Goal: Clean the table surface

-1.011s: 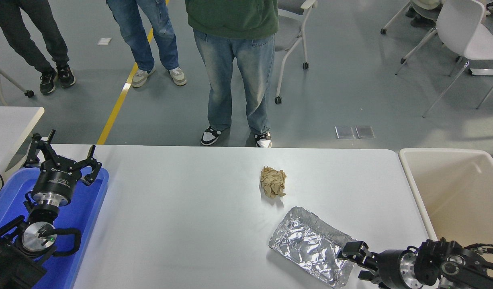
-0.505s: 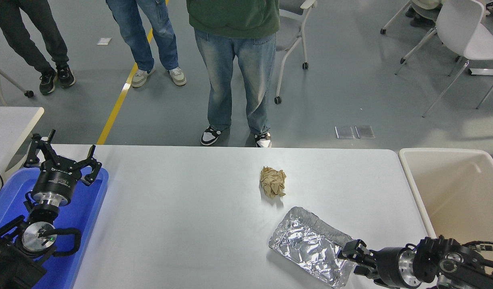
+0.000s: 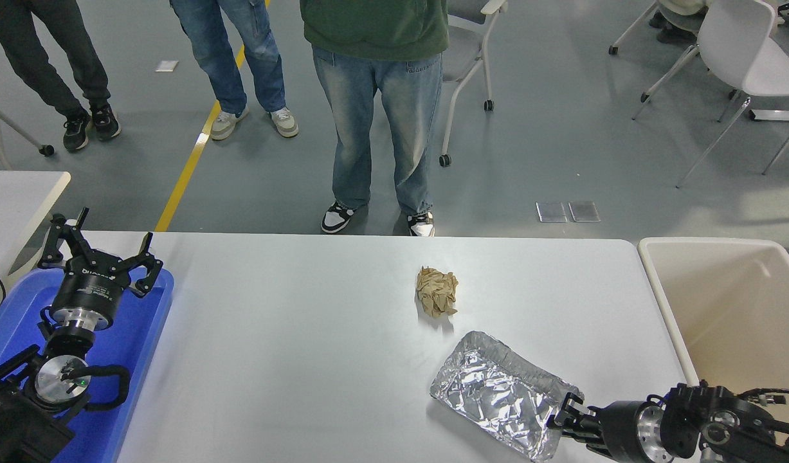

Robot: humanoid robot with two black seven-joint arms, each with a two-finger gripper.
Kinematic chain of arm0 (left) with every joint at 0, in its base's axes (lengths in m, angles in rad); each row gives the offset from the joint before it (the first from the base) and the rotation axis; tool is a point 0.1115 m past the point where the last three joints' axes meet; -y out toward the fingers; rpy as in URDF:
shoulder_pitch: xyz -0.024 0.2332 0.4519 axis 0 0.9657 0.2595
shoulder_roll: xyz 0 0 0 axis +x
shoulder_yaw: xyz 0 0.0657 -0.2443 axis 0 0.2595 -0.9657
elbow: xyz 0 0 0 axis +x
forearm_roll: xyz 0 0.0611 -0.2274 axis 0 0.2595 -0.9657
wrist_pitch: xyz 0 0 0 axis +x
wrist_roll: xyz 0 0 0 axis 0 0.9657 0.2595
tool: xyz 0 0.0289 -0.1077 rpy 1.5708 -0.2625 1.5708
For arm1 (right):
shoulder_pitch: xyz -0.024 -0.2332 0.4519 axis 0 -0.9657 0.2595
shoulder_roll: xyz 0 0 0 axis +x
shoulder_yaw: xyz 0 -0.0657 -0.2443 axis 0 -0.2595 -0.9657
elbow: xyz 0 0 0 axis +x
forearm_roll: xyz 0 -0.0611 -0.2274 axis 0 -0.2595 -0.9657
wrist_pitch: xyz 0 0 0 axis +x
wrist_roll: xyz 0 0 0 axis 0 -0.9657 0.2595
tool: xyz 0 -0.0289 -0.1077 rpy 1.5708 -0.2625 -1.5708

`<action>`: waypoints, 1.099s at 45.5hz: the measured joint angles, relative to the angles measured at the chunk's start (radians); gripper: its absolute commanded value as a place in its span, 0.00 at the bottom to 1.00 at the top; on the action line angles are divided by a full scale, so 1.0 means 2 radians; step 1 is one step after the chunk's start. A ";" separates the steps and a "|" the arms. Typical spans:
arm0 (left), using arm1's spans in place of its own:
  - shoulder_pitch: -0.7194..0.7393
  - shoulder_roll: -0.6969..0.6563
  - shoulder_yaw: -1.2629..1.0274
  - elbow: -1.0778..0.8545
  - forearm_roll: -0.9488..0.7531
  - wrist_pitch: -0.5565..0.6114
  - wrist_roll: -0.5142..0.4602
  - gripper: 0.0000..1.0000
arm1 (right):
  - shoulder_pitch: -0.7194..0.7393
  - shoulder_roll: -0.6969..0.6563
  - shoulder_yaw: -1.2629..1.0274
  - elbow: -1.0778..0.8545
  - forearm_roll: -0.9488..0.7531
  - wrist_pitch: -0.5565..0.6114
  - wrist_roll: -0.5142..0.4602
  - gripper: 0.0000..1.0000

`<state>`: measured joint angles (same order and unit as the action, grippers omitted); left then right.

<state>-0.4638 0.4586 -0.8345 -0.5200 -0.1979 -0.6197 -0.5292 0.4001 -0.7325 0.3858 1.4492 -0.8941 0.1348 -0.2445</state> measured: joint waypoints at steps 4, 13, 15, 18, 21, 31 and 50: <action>0.000 0.000 0.000 0.000 0.000 0.000 0.000 1.00 | 0.001 -0.002 -0.001 0.000 0.000 0.000 0.003 0.00; 0.000 0.000 0.000 0.000 0.000 0.000 0.000 1.00 | 0.002 -0.007 -0.002 0.001 0.000 0.000 0.009 0.00; 0.000 0.000 0.000 0.000 0.000 0.000 0.000 1.00 | 0.003 -0.008 -0.002 0.002 0.001 0.002 0.010 0.00; 0.000 0.000 0.000 0.000 0.000 0.000 0.000 1.00 | 0.004 -0.015 0.001 0.006 0.003 0.007 0.010 0.00; 0.000 0.000 0.000 0.000 0.000 0.000 0.000 1.00 | 0.006 -0.025 0.004 0.013 0.007 0.013 0.011 0.00; 0.000 0.000 0.000 0.000 0.000 0.000 0.000 1.00 | 0.012 -0.082 0.018 0.052 0.030 0.037 0.012 0.00; 0.000 0.000 0.000 0.000 0.000 0.000 0.000 1.00 | 0.014 -0.243 0.098 0.115 0.108 0.121 0.023 0.00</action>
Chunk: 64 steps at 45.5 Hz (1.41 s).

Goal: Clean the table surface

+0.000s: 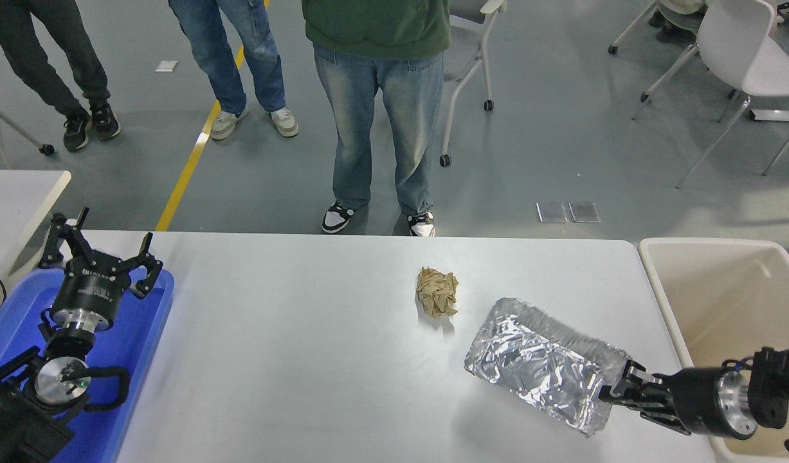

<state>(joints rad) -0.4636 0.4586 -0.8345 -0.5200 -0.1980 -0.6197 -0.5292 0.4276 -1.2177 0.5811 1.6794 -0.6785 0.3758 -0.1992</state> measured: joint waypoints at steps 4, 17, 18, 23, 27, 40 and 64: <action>0.000 0.000 0.000 0.000 0.000 0.000 0.000 1.00 | 0.000 -0.042 0.020 0.005 0.025 0.028 0.005 0.00; 0.000 0.000 0.000 0.000 0.000 0.000 0.000 1.00 | 0.003 -0.130 0.054 -0.009 0.069 0.080 0.026 0.00; 0.000 0.000 0.000 0.000 0.000 0.000 0.000 1.00 | 0.004 -0.135 0.056 -0.013 0.071 0.083 0.027 0.00; 0.000 0.000 0.000 0.000 0.000 0.000 0.000 1.00 | 0.007 -0.145 0.058 -0.035 0.075 0.091 0.032 0.00; 0.000 0.000 0.000 0.000 0.000 0.000 0.000 1.00 | 0.010 -0.145 0.059 -0.063 0.076 0.095 0.034 0.00; 0.000 0.000 0.000 0.000 0.000 0.000 0.000 1.00 | 0.012 -0.078 0.060 -0.213 0.059 0.099 0.038 0.00; 0.000 0.000 0.000 0.000 0.000 0.000 0.000 1.00 | 0.071 0.174 -0.025 -0.590 0.005 0.054 0.092 0.00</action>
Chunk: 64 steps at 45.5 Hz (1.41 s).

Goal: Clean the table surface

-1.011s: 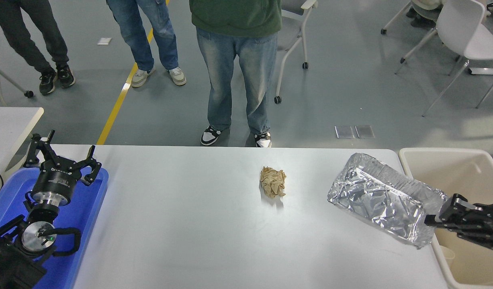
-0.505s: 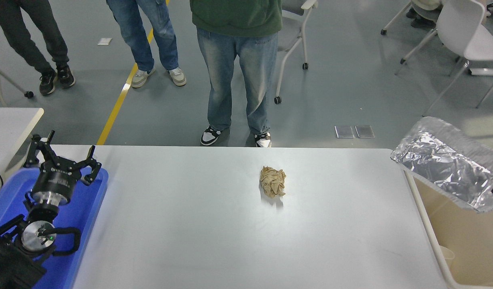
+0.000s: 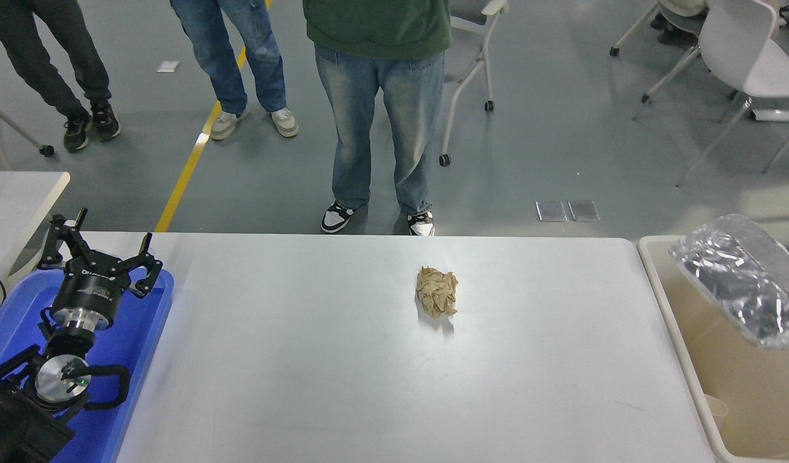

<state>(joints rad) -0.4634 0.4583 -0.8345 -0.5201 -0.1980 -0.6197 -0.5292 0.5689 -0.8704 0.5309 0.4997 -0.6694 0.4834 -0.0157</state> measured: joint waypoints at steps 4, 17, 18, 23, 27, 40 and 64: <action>0.000 0.000 0.000 0.000 0.000 0.000 0.000 1.00 | 0.017 0.043 -0.032 -0.074 0.001 -0.010 0.016 0.00; 0.000 0.000 0.000 0.000 0.000 0.000 0.000 1.00 | 0.037 0.131 -0.105 -0.207 0.027 -0.080 0.036 0.00; 0.000 0.000 0.000 0.000 0.000 0.000 0.000 1.00 | 0.037 0.136 -0.110 -0.213 0.033 -0.089 0.036 0.00; 0.000 0.000 0.000 0.000 0.000 0.000 0.000 1.00 | 0.034 0.154 -0.128 -0.230 0.053 -0.118 0.037 0.00; 0.000 0.000 0.000 0.000 0.000 0.000 0.000 1.00 | 0.030 0.166 -0.140 -0.241 0.069 -0.140 0.037 0.00; 0.000 0.000 0.000 0.000 0.000 0.000 0.000 1.00 | 0.016 0.197 -0.156 -0.254 0.093 -0.195 0.037 0.00; 0.000 0.000 0.000 0.000 0.000 0.000 0.000 1.00 | 0.005 0.226 -0.162 -0.259 0.117 -0.246 0.036 0.16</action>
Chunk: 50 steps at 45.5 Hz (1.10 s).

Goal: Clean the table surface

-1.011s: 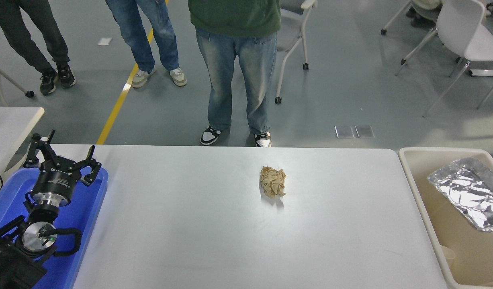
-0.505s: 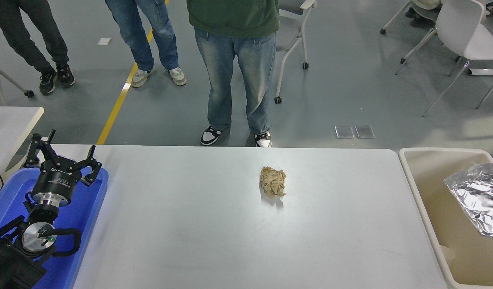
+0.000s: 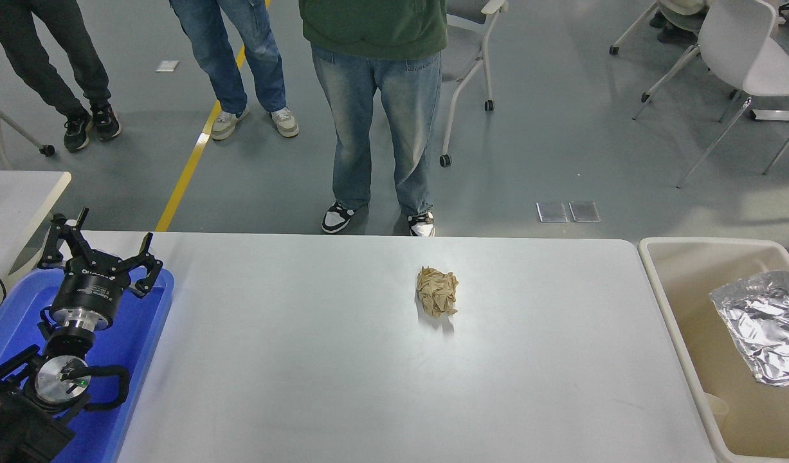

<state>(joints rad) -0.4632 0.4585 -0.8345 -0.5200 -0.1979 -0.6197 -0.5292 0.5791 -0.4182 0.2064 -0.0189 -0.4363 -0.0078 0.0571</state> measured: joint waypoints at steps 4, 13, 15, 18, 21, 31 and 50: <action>0.000 0.000 0.000 0.000 0.000 0.000 0.000 1.00 | -0.001 0.001 0.002 0.000 0.001 -0.003 -0.001 0.80; 0.000 0.000 0.000 0.000 0.000 0.000 0.000 1.00 | -0.002 0.003 0.005 0.000 0.022 -0.004 -0.009 1.00; 0.000 0.000 0.000 0.000 0.000 0.000 0.000 1.00 | -0.002 0.003 0.005 0.000 0.031 -0.004 -0.011 1.00; 0.000 0.000 0.000 0.000 0.000 0.000 0.000 1.00 | -0.002 0.004 0.004 0.001 0.040 -0.004 -0.013 1.00; 0.000 0.000 0.000 0.000 0.000 0.000 0.000 1.00 | -0.002 0.005 0.003 0.001 0.047 -0.005 -0.014 1.00; 0.000 0.000 0.000 0.000 0.000 0.000 0.000 1.00 | -0.003 0.006 0.002 0.001 0.059 -0.006 -0.017 1.00; 0.001 0.000 0.000 0.000 0.000 0.000 -0.001 1.00 | 0.000 0.005 0.002 0.000 0.069 -0.006 -0.018 1.00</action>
<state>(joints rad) -0.4618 0.4579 -0.8345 -0.5200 -0.1986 -0.6197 -0.5302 0.5782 -0.4089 0.2107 -0.0185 -0.2986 -0.0193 0.0207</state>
